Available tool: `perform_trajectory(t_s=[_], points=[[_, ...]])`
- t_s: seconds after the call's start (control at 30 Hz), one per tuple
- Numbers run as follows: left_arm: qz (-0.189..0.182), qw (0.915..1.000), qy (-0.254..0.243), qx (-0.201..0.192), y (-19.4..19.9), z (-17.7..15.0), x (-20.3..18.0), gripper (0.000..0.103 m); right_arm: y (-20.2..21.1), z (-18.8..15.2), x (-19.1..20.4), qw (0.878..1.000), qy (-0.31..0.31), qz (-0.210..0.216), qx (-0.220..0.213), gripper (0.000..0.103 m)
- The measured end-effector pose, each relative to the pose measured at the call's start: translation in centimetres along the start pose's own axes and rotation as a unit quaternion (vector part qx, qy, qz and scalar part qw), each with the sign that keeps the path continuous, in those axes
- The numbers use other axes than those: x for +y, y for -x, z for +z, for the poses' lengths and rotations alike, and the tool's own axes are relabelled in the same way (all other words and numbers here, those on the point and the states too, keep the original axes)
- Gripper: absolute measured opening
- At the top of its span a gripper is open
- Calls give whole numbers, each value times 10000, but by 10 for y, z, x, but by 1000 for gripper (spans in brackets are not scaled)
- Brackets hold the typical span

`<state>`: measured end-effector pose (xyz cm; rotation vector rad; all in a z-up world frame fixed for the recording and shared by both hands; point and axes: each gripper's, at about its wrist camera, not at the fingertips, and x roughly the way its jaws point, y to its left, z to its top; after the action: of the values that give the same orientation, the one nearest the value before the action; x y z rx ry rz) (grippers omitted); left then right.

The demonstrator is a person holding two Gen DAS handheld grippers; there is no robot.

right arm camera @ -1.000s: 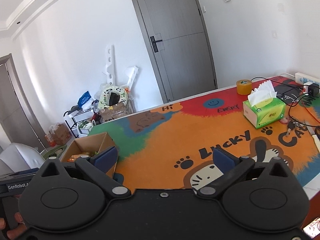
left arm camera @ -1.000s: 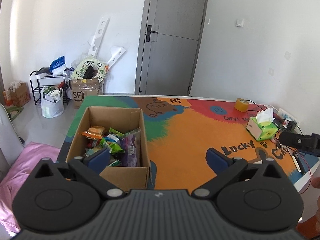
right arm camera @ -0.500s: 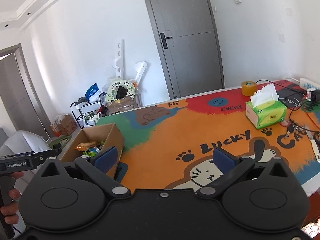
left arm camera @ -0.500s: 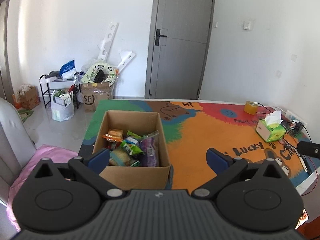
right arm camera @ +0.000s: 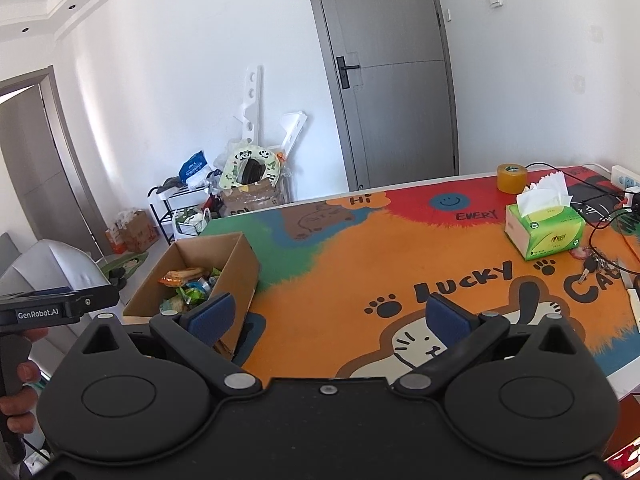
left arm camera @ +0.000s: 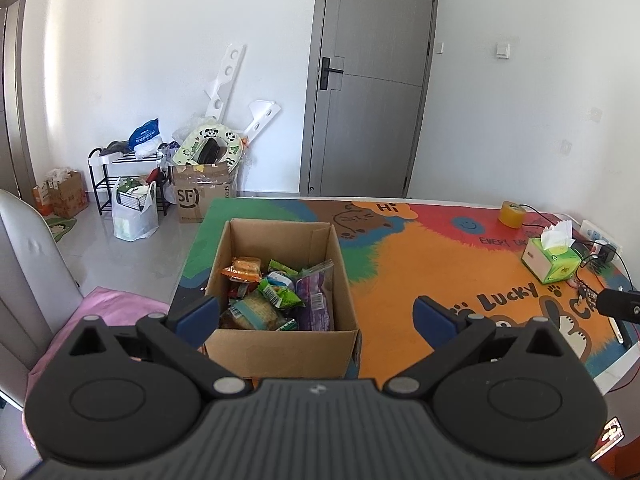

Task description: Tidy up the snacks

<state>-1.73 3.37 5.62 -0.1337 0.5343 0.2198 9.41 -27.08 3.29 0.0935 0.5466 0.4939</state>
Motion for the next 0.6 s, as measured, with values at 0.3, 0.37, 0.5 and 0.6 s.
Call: perform_trajectory(t_s=[0.3, 0.37, 0.5, 0.6], points=[[53, 10000, -75, -14, 0, -2, -2, 102, -3, -2, -4, 9999, -103, -48, 46, 103], [64, 9999, -83, -12, 0, -3, -2, 102, -3, -3, -5, 9999, -117, -38, 54, 103], [10, 9999, -85, 62, -3, -4, -3, 102, -4, -4, -6, 9999, -99, -57, 79, 103], [19, 9999, -99, 46, -2, -4, -4, 102, -5, -5, -5, 9999, -94, -50, 95, 103]])
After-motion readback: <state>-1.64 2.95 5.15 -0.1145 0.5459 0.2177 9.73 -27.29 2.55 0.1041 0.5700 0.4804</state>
